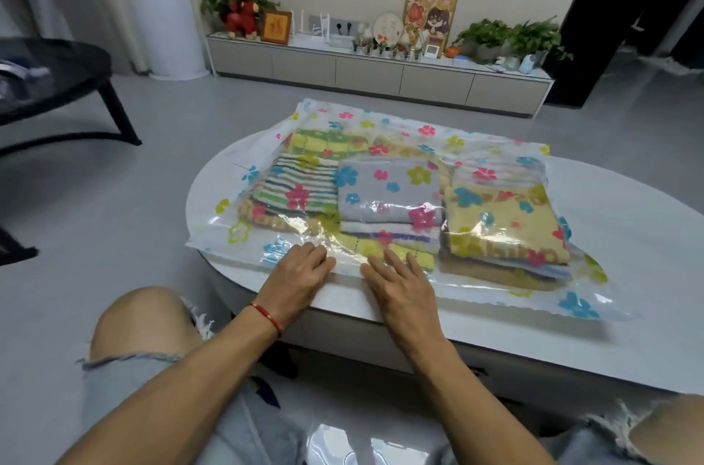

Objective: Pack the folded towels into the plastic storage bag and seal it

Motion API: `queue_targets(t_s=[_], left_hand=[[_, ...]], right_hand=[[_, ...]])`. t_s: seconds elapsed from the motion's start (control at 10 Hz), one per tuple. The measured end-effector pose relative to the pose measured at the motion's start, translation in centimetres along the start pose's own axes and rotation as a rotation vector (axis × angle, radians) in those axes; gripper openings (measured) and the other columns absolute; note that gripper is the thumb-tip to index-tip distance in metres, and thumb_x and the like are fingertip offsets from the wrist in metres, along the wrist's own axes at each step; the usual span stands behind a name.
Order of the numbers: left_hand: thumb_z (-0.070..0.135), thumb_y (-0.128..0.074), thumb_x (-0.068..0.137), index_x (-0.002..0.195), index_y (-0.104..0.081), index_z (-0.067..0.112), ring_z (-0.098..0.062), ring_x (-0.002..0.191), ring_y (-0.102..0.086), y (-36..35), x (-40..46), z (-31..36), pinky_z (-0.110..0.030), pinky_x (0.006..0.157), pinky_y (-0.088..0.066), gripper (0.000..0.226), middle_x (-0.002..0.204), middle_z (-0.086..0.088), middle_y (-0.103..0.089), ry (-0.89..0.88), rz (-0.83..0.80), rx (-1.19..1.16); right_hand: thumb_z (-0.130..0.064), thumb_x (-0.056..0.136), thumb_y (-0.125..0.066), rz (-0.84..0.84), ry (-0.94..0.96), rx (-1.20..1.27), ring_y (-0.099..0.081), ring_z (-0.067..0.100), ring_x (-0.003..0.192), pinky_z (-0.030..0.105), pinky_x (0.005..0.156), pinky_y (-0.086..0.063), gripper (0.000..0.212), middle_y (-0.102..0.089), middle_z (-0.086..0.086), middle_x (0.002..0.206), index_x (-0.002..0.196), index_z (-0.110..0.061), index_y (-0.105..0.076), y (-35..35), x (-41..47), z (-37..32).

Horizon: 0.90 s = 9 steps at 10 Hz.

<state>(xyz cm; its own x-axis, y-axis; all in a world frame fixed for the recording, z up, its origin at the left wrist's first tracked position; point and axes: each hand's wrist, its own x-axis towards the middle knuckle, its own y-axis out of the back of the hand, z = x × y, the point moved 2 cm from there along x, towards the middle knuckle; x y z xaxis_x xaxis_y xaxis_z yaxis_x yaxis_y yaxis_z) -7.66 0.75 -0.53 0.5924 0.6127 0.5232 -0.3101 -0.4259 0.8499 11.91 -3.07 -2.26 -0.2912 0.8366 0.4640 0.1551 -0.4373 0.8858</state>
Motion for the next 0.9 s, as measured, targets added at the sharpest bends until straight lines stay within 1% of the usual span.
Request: queue_targets(t_s=[0.1,0.2,0.3,0.4,0.5,0.6,0.7,0.8,0.9], left_hand=[[-0.001,-0.08,0.072,0.08,-0.069,0.005,-0.029,0.063,-0.056,1.5,-2.0,-3.5,-0.038,0.054,-0.046,0.015,0.073,-0.012,-0.059,0.058,-0.071,0.069],[0.002,-0.079,0.075,0.084,-0.071,0.007,-0.03,0.068,-0.059,3.2,-3.8,-7.5,-0.038,0.058,-0.047,0.013,0.077,-0.011,-0.062,0.083,-0.14,0.15],[0.007,-0.078,0.078,0.085,-0.072,0.009,-0.031,0.073,-0.061,5.1,-5.1,-10.8,-0.039,0.06,-0.048,0.01,0.082,-0.011,-0.064,0.142,-0.196,0.209],[0.011,-0.078,0.079,0.083,-0.072,0.009,-0.032,0.072,-0.061,6.1,-5.9,-12.7,-0.04,0.054,-0.05,0.007,0.081,-0.012,-0.064,0.228,-0.234,0.214],[0.017,-0.072,0.086,0.088,-0.072,0.007,-0.034,0.078,-0.059,6.7,-6.8,-14.7,-0.041,0.055,-0.051,0.01,0.086,-0.013,-0.063,0.414,-0.222,0.175],[0.02,-0.071,0.087,0.095,-0.073,0.01,-0.035,0.079,-0.061,6.7,-7.7,-16.2,-0.043,0.059,-0.052,0.013,0.088,-0.012,-0.063,0.421,-0.244,0.13],[0.009,-0.076,0.082,0.095,-0.075,0.007,-0.038,0.078,-0.061,6.7,-7.8,-15.8,-0.045,0.063,-0.053,0.013,0.085,-0.016,-0.064,0.449,-0.281,0.079],[0.005,-0.07,0.081,0.106,-0.072,0.006,-0.041,0.09,-0.06,6.7,-7.5,-14.9,-0.047,0.068,-0.053,0.025,0.095,-0.019,-0.064,0.548,-0.31,0.073],[0.005,-0.06,0.077,0.126,-0.064,0.008,-0.043,0.11,-0.055,7.6,-7.4,-11.8,-0.05,0.082,-0.052,0.049,0.12,-0.02,-0.062,0.601,-0.239,0.1]], right_hand=[[-0.002,0.076,-0.088,0.032,-0.009,-0.004,-0.064,0.036,0.126,0.059,0.104,-0.051,0.042,-0.073,0.007,0.129,0.116,-0.013,-0.079,-0.7,-0.4,0.4],[0.001,0.078,-0.086,0.058,-0.015,0.038,-0.064,0.038,0.126,0.062,0.104,-0.049,0.042,-0.073,0.009,0.13,0.117,-0.011,-0.078,-1.1,-0.9,0.5],[-0.001,0.082,-0.083,0.058,-0.032,0.082,-0.063,0.037,0.128,0.063,0.105,-0.048,0.038,-0.072,0.009,0.13,0.118,-0.011,-0.078,-0.9,-0.8,0.4],[0.0,0.082,-0.082,0.07,-0.042,0.117,-0.063,0.038,0.128,0.064,0.105,-0.048,0.036,-0.072,0.009,0.129,0.117,-0.011,-0.078,-1.4,-1.0,0.4],[0.001,0.08,-0.084,0.088,-0.065,0.156,-0.063,0.039,0.127,0.065,0.104,-0.048,0.036,-0.074,0.009,0.127,0.114,-0.01,-0.079,-1.8,-1.1,0.7],[-0.001,0.081,-0.085,0.113,-0.088,0.2,-0.065,0.039,0.124,0.066,0.105,-0.047,0.032,-0.076,0.009,0.122,0.111,-0.011,-0.081,-2.3,-1.1,0.8],[-0.009,0.083,-0.084,0.123,-0.113,0.203,-0.067,0.037,0.122,0.065,0.105,-0.047,0.023,-0.078,0.008,0.118,0.106,-0.012,-0.081,-1.9,-1.0,0.3],[-0.014,0.09,-0.079,0.053,-0.125,0.254,-0.061,0.037,0.13,0.064,0.112,-0.04,0.027,-0.074,0.01,0.127,0.116,-0.011,-0.078,-1.0,-0.9,0.2],[-0.019,0.096,-0.073,0.031,-0.155,0.362,-0.053,0.031,0.139,0.059,0.119,-0.034,0.034,-0.066,0.009,0.139,0.129,-0.01,-0.072,1.1,-1.9,-0.4]])
